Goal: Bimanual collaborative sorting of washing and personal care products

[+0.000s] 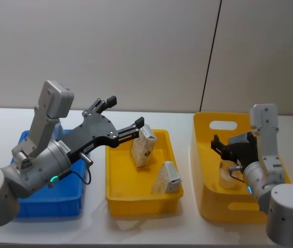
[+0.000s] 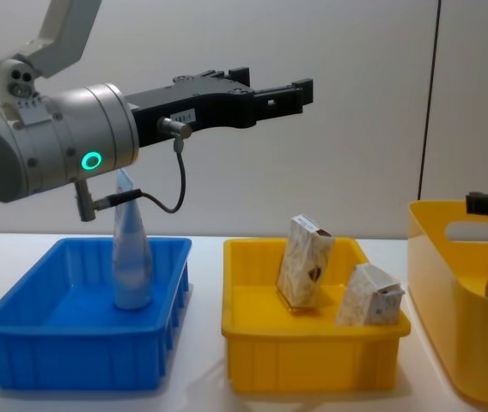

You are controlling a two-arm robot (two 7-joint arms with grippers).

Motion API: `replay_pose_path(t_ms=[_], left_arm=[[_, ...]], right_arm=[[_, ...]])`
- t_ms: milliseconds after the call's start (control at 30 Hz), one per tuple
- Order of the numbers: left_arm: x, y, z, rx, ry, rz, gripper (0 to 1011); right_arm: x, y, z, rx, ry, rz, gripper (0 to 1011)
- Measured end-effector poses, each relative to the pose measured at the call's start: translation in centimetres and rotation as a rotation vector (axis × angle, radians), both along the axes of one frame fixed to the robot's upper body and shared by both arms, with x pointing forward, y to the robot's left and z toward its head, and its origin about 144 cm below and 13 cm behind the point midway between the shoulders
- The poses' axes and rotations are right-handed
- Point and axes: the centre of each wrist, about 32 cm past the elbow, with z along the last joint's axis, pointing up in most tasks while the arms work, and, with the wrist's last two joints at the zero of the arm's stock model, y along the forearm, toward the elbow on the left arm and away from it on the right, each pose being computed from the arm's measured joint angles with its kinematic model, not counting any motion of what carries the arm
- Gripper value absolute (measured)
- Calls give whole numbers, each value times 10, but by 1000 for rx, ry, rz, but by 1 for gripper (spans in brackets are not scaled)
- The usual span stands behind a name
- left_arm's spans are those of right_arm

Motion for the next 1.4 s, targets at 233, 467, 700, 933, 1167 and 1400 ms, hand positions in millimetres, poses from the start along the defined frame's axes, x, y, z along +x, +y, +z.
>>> replay_pose_path(t_ms=[233, 467, 700, 933, 1167, 1400], left_arm=[[0, 0, 0, 0, 0, 0, 1001], [0, 0, 0, 0, 0, 0, 1001], [0, 0, 0, 0, 0, 0, 1001], [0, 0, 0, 0, 0, 0, 1001], [0, 0, 0, 0, 0, 0, 1001], [0, 0, 0, 0, 0, 0, 1001]], right_arm=[[-2, 1, 4, -6, -17, 5, 1004], [-8, 5, 9, -12, -48, 44, 1004], [-15, 12, 13, -6, -63, 109, 1004], [-21, 26, 14, 15, -53, 172, 1004], [-24, 40, 14, 37, -25, 213, 1004], [-26, 53, 13, 54, 13, 238, 1004]])
